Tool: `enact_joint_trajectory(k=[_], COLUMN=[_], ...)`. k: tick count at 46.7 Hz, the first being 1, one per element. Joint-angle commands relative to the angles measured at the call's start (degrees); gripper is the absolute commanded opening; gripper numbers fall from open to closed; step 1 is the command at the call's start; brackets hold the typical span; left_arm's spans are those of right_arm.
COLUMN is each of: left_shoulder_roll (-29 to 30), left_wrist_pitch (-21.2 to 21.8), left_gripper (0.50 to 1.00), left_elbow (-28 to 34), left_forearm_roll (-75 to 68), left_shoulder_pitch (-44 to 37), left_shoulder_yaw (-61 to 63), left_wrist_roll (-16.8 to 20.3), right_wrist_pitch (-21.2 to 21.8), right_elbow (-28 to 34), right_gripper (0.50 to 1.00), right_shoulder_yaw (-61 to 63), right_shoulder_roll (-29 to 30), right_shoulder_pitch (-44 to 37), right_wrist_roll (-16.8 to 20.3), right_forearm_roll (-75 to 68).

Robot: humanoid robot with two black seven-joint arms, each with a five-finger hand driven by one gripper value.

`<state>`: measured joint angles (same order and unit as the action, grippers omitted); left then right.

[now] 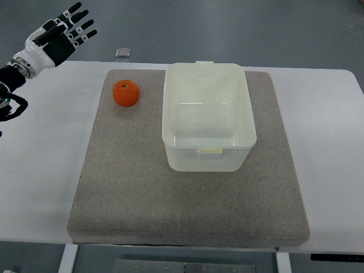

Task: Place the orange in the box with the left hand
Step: 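Extend the open left hand toward the orange beside the box, then lower the left hand over the orange and close fingers around it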

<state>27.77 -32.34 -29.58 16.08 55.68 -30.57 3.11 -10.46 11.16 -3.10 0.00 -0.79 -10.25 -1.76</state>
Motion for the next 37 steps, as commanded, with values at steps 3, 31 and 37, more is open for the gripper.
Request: enact_joint_trajectory(k=[3, 31, 37], left_shoulder_roll=[0.09, -0.09, -0.09], left_wrist_pitch=[-0.18, -1.06, -1.06], left_gripper=[0.996, 0.996, 0.996], left_elbow=[0.40, 2.60, 1.20], left_forearm_roll=[-3.15, -58.52, -64.50], left_shoulder_pitch=[1.18, 4.88, 5.31], left_shoulder_yaw=[1.04, 0.34, 0.42], left_wrist_roll=[0.14, 3.83, 5.50], right_wrist_pitch=[0.00, 0.00, 0.00], right_elbow=[0.00, 0.00, 0.00], right_gripper=[0.926, 0.926, 0.926], right_shoulder_yaw=[0.03, 0.03, 0.03], right_shoulder_roll=[0.00, 0.00, 0.00], right_shoulder_pitch=[0.00, 0.00, 0.00], right_wrist_roll=[-0.03, -0.03, 0.06], right_forearm_roll=[0.00, 0.00, 0.00])
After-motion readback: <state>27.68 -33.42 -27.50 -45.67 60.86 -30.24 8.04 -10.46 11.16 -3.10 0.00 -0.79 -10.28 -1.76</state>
